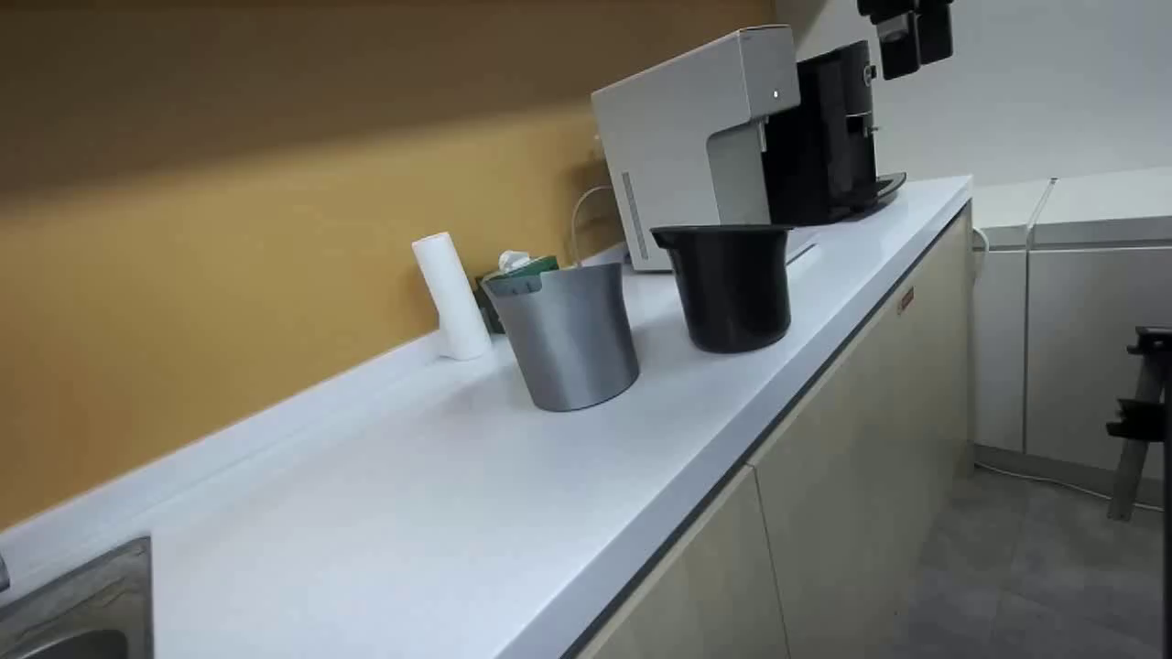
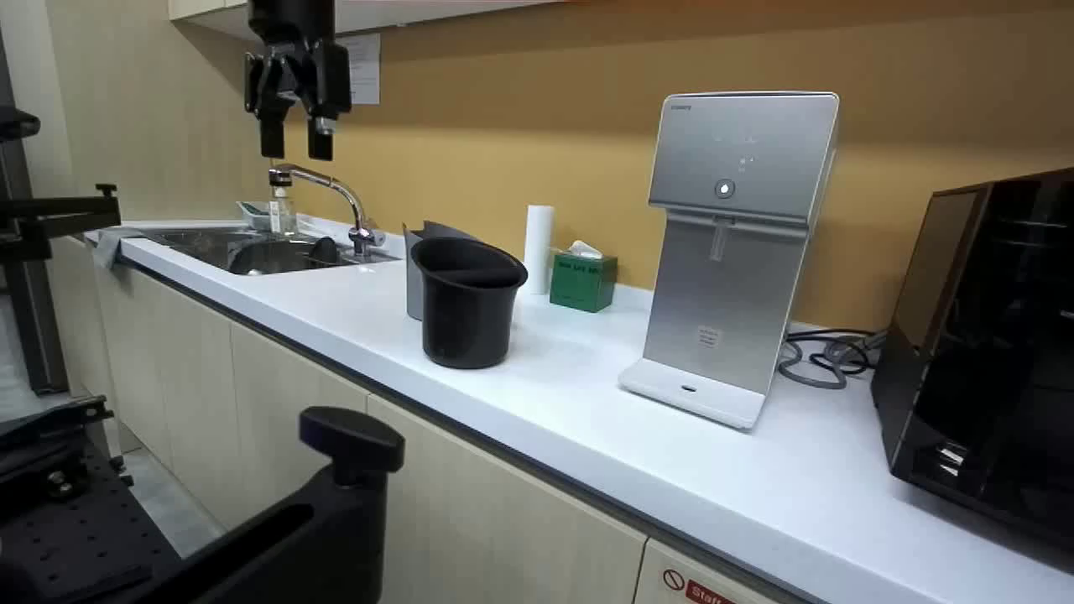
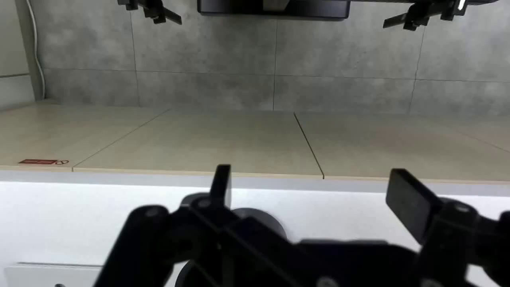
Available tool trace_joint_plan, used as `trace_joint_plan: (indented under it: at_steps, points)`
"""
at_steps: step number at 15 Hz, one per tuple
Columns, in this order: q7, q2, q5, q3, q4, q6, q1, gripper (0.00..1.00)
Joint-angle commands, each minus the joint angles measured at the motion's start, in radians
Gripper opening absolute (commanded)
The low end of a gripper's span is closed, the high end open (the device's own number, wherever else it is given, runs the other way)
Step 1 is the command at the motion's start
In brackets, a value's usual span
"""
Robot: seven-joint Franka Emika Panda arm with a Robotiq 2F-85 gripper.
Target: Put the black bin in the grey bin.
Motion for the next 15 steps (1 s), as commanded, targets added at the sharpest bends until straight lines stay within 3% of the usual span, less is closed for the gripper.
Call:
trace_joint_plan:
  at_steps: [1, 12, 15]
  points:
    - [0.003, 0.000, -0.002, -0.003, 0.002, -0.002, 0.005, 1.00]
    - [0.003, 0.000, -0.002, -0.003, 0.002, -0.002, 0.005, 1.00]
    - [0.067, 0.019, 0.003, 0.006, 0.013, 0.066, -0.019, 1.00]
